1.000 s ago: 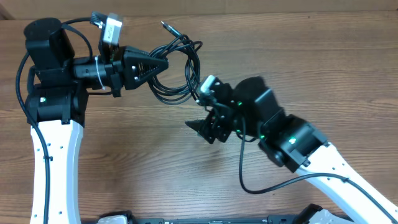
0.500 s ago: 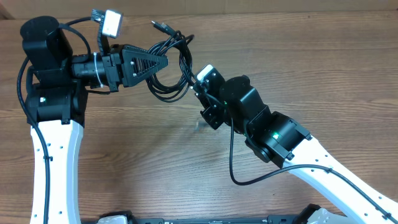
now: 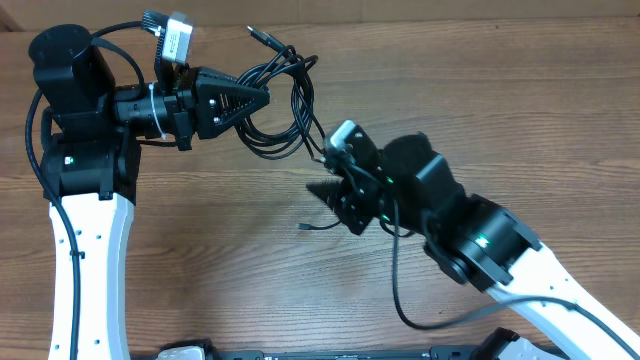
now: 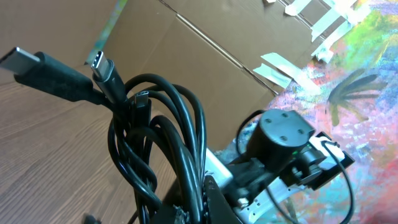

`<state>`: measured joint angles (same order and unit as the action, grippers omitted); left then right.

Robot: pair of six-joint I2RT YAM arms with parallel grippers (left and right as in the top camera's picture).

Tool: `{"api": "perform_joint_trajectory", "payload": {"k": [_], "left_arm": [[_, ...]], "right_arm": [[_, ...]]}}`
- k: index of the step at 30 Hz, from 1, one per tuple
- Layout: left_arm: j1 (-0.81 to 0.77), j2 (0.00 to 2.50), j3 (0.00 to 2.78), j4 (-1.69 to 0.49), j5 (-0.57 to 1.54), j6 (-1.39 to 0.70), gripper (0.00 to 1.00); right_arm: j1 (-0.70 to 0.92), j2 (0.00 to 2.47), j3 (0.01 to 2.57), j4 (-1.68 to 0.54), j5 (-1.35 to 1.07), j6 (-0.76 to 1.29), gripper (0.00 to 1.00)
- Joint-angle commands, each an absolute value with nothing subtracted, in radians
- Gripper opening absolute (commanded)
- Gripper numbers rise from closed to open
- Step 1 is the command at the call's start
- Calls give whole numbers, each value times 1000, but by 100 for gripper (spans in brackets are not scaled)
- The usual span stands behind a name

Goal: Untangle cables

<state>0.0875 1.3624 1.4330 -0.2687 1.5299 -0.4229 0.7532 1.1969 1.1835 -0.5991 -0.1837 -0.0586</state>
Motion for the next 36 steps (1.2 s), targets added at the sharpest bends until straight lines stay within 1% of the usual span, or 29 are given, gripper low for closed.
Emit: {"api": "perform_joint_trajectory", "payload": {"k": [1, 3, 5, 6, 7, 10, 11, 13, 15, 17, 19, 21, 22, 24, 27, 29, 30, 33, 36], "left_arm": [[93, 1361, 1443, -265, 1537, -408, 4], [93, 1361, 1442, -264, 1530, -413, 4], [93, 1361, 1443, -264, 1507, -435, 4], [93, 1361, 1443, -264, 1505, -435, 4], [93, 1361, 1443, -264, 1501, -434, 4], [93, 1361, 1443, -264, 1501, -434, 4], [93, 1361, 1443, -264, 1501, -434, 4], [93, 1361, 1443, -265, 1498, -434, 4], [93, 1361, 1442, -265, 1488, -434, 4], [93, 1361, 1443, -265, 1481, -434, 4], [93, 1361, 1443, -265, 1482, -434, 4], [93, 1361, 1443, -265, 1482, -434, 4], [93, 1361, 1442, -265, 1482, -434, 4], [93, 1361, 1443, -265, 1483, -435, 4], [93, 1361, 1443, -265, 1482, -442, 4], [93, 1361, 1443, -265, 1481, -482, 4], [93, 1361, 1443, -266, 1472, -520, 4], [93, 1361, 1442, -265, 1456, -597, 4], [93, 1361, 1443, -266, 1457, -618, 4]], "right_arm": [[751, 1125, 1203, -647, -192, -52, 64], [751, 1063, 1219, -700, -193, -52, 73], [751, 974, 1234, -754, -179, -52, 88], [751, 932, 1236, -776, -163, -52, 90], [751, 845, 1235, -838, -89, -53, 100], [751, 732, 1235, -1008, 79, -52, 100], [751, 709, 1232, -1063, 100, -52, 100], [751, 672, 1213, -1141, 83, -52, 100], [751, 647, 1165, -1127, -13, -47, 100], [751, 640, 1074, -1023, -100, -10, 100], [751, 643, 934, -858, -60, 52, 100], [751, 645, 759, -575, 42, 139, 100], [751, 646, 708, -468, 51, 162, 100], [751, 654, 615, -263, 51, 196, 100], [751, 699, 524, -30, 19, 213, 100], [751, 753, 511, 28, -27, 188, 100], [751, 792, 511, 56, -67, 145, 100], [751, 904, 512, 173, -161, 47, 93], [751, 1011, 512, 321, -160, -17, 93]]}}
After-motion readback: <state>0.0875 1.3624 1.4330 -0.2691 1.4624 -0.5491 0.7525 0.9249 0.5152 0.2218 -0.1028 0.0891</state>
